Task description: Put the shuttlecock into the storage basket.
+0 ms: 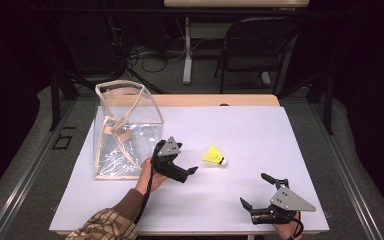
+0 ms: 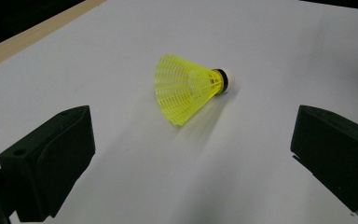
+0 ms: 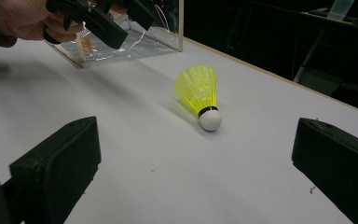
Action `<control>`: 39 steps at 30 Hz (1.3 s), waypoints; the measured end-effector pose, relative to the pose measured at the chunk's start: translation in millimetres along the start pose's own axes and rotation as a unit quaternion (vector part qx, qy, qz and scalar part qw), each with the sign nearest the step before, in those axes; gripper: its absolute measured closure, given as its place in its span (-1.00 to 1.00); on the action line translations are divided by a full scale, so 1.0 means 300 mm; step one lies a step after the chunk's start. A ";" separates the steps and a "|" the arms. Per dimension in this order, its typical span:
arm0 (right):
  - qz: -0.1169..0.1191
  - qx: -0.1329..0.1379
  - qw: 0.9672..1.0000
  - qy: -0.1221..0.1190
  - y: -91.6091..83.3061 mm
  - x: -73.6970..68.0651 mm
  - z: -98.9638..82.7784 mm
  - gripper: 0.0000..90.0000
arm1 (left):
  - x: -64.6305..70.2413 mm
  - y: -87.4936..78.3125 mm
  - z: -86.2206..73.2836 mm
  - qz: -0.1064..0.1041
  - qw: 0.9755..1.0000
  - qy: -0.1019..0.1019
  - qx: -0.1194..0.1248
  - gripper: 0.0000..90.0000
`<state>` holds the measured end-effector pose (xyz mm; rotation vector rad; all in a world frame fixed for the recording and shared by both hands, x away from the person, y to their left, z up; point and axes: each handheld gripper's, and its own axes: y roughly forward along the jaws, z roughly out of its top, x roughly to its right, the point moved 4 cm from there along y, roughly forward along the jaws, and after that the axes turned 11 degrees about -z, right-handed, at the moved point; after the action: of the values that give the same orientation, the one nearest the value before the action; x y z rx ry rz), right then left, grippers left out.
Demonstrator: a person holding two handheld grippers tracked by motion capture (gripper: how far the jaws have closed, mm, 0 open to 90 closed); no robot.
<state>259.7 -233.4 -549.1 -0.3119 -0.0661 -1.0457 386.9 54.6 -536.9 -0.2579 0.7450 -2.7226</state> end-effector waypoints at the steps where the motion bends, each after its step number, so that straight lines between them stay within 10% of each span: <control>1: 0.000 0.000 1.000 0.000 0.000 0.000 0.000 -0.98 | 0.000 0.000 0.000 0.000 1.000 0.000 0.000 -1.00; 18: -0.002 -0.002 1.000 0.000 -0.002 0.001 -0.001 -0.98 | -0.020 0.068 0.075 -0.010 1.000 0.009 -0.025 -0.98; 39: -0.003 -0.004 1.000 -0.002 -0.001 0.001 -0.003 -0.98 | -0.037 0.184 0.101 -0.040 0.993 0.022 -0.107 -0.35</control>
<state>259.7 -234.0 -549.8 -0.3209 -0.0661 -1.0511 418.3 -1.1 -540.9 -0.2825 1.0621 -2.7317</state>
